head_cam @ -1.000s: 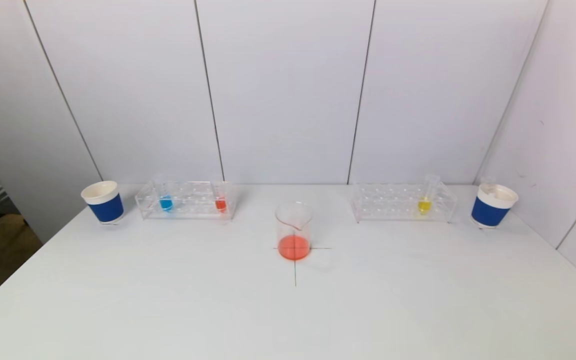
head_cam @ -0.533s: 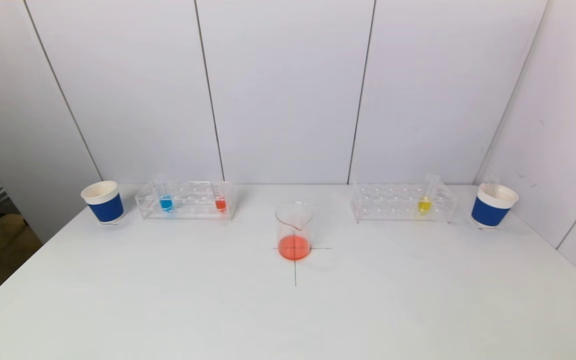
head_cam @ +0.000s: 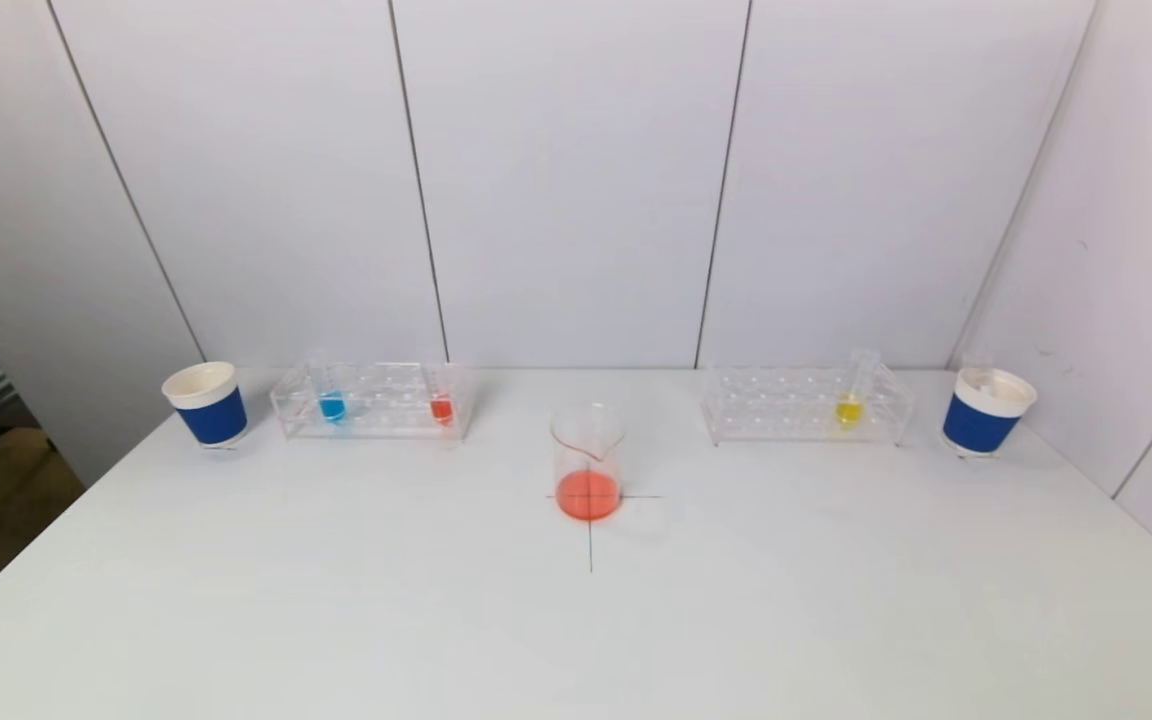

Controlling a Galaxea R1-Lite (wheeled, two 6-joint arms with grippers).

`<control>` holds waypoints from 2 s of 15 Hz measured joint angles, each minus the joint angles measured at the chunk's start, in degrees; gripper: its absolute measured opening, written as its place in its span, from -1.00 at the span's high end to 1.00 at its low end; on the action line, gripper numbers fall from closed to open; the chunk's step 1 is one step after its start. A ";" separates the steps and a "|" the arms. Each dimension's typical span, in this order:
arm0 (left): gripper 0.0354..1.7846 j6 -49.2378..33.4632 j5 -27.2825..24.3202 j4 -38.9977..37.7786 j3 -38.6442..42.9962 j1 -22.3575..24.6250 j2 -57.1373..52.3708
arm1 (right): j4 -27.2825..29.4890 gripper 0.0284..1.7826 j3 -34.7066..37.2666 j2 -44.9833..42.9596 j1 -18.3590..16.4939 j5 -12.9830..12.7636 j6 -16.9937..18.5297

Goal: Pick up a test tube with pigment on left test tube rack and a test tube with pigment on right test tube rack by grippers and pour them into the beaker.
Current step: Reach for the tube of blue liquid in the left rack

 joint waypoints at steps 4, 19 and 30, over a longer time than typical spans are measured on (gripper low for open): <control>-0.98 0.00 0.02 0.00 0.00 0.00 0.00 | 0.06 -0.99 -0.07 0.00 0.00 -0.38 0.33; -0.98 0.29 0.00 0.02 0.00 0.02 0.00 | 0.09 -0.99 -0.02 0.02 0.02 -0.66 0.90; -0.98 1.45 -0.37 4.79 -10.58 0.00 2.43 | 0.09 -0.99 -0.07 0.02 0.02 -0.66 0.93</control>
